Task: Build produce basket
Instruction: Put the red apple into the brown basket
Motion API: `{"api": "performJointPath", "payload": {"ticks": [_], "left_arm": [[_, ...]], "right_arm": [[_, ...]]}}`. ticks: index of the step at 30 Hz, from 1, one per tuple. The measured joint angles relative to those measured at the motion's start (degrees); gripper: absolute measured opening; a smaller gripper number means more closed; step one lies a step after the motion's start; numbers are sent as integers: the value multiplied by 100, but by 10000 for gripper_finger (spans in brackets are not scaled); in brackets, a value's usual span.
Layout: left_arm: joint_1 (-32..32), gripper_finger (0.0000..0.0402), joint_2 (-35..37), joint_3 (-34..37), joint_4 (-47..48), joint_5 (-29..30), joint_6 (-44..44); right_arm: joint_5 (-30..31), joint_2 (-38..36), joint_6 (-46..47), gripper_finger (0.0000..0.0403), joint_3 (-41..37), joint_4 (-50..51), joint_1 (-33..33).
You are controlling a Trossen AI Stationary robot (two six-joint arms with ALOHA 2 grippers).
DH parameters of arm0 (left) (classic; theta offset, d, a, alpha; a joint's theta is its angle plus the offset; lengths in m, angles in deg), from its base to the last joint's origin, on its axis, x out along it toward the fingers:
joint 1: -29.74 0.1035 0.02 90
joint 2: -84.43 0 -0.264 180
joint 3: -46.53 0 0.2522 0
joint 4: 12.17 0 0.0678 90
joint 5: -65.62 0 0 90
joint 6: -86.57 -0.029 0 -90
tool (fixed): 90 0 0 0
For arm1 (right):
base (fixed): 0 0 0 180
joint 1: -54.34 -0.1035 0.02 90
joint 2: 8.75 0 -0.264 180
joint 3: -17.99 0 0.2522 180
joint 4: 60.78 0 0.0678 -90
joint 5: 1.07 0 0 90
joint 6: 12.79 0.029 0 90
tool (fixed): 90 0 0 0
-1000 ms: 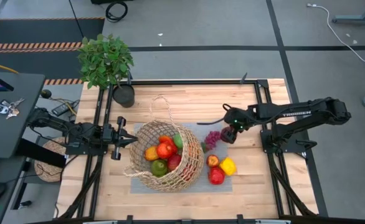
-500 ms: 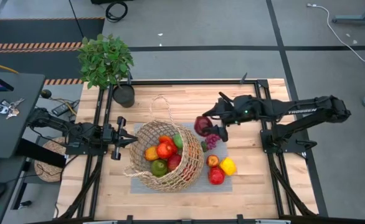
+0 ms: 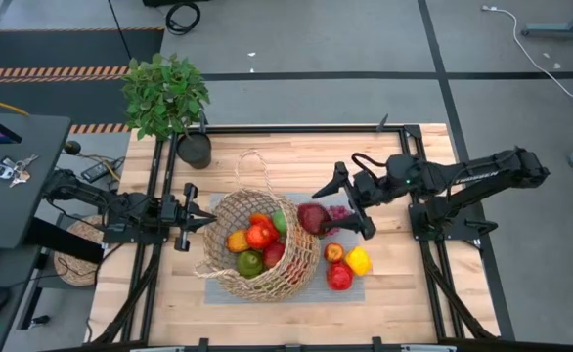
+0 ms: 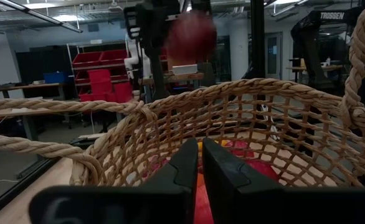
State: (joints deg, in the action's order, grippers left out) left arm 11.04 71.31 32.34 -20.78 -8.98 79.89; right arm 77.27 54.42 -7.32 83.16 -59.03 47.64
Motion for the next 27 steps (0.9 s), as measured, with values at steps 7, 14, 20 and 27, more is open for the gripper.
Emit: {"api": "performJointPath", "payload": {"ticks": [7,14,20,27], "left_arm": [[-2,33,0,2,1,0,-2],[0,33,0,1,1,-1,-1],[0,28,0,0,0,0,-2],[-1,36,0,1,1,0,-2]], "right_arm": [[434,14,-52,350,4,66,-128],[3159,-21,1782,349,-10,4152,-271],[2377,-355,3149,349,14,4714,-1044],[2634,130,4219,349,-6,5911,-2068]]}}
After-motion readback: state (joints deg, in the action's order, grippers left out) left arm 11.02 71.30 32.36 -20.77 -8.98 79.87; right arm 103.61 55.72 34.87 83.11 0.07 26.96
